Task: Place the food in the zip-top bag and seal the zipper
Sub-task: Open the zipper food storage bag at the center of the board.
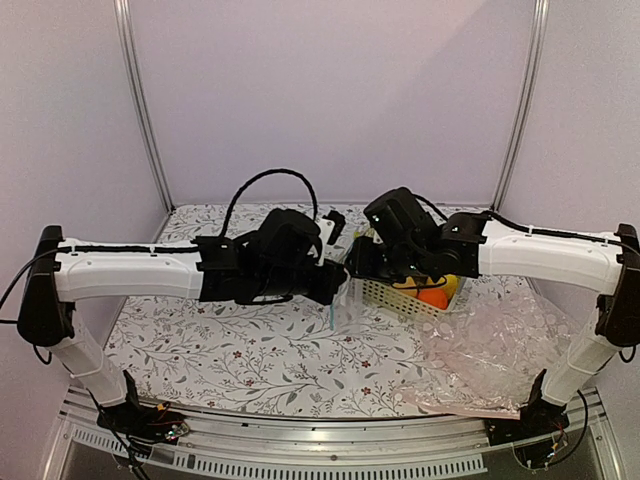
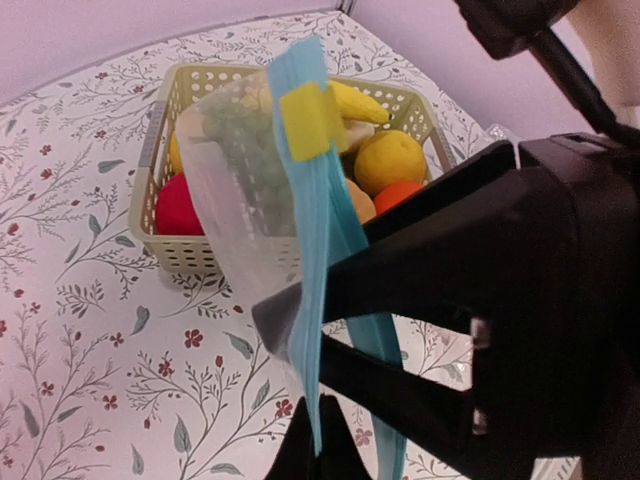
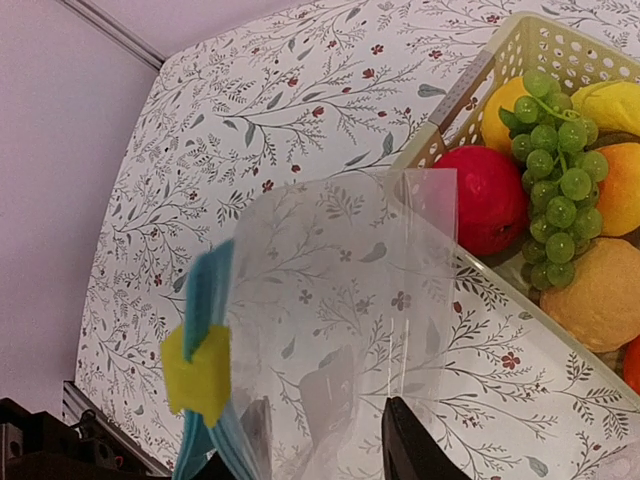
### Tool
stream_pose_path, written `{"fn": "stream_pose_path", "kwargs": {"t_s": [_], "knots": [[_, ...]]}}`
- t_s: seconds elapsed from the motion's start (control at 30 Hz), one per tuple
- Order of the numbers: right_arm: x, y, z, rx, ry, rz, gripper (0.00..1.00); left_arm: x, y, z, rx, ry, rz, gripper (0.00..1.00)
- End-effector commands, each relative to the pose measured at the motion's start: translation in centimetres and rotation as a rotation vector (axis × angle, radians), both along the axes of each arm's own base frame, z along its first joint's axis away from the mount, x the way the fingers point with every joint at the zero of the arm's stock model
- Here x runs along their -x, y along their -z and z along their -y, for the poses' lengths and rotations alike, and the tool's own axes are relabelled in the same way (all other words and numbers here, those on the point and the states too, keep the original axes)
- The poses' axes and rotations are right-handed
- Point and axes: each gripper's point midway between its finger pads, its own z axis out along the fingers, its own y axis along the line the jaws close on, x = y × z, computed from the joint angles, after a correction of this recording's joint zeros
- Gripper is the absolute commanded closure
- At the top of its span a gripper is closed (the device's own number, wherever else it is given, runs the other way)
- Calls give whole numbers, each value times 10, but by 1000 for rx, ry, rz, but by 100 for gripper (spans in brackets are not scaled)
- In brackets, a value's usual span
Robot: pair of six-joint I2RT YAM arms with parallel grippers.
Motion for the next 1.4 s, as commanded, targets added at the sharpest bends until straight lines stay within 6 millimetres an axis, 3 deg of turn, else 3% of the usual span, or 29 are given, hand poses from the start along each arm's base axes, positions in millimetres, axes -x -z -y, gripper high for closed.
{"fn": "stream_pose_path", "kwargs": {"t_s": [0.0, 0.17, 0.3, 0.67, 0.93, 1.17, 1.37], "knots": [[-5, 6, 1, 42, 22, 10, 64, -11, -9, -18, -13, -78, 46, 100], [-9, 15, 15, 107, 69, 25, 68, -24, -11, -49, -79, -228, 121, 100], [-10, 19, 28, 157, 101, 42, 79, -29, -15, -66, -110, -295, 166, 100], [-14, 7, 61, 303, 155, 113, 81, -40, -10, -112, -412, -421, 291, 100], [-12, 6, 68, 351, 141, 110, 80, -39, -8, -103, -523, -408, 343, 100], [2, 9, 23, 170, -39, 60, 69, -24, 8, -52, -199, -220, 118, 100], [10, 20, -3, 65, -104, -2, 67, -12, 12, -37, -66, -171, 22, 100]]}}
